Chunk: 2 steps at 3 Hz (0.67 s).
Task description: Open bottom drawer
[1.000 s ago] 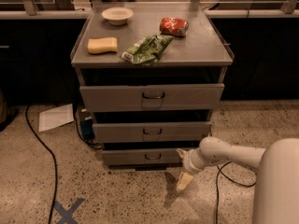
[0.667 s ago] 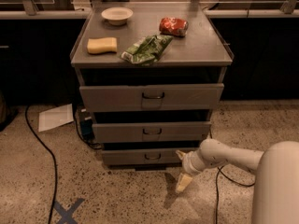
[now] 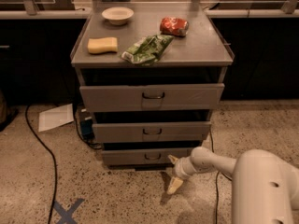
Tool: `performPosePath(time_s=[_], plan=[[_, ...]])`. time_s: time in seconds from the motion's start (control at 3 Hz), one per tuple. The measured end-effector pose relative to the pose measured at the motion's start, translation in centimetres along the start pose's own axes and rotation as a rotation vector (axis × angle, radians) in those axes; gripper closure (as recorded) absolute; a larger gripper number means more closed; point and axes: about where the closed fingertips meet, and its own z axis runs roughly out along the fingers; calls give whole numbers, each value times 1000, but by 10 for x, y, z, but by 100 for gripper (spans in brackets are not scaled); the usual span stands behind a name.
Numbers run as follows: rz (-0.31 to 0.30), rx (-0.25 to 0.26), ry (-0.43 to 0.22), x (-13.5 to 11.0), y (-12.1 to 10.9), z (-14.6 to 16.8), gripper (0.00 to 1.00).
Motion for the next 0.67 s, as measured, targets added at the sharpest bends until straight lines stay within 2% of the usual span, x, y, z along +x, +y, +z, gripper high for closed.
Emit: performPosePath(time_s=[0.33,0.67], plan=[[36,33,18,22,-28,40,0],[36,32,18,22,-27,41,0]])
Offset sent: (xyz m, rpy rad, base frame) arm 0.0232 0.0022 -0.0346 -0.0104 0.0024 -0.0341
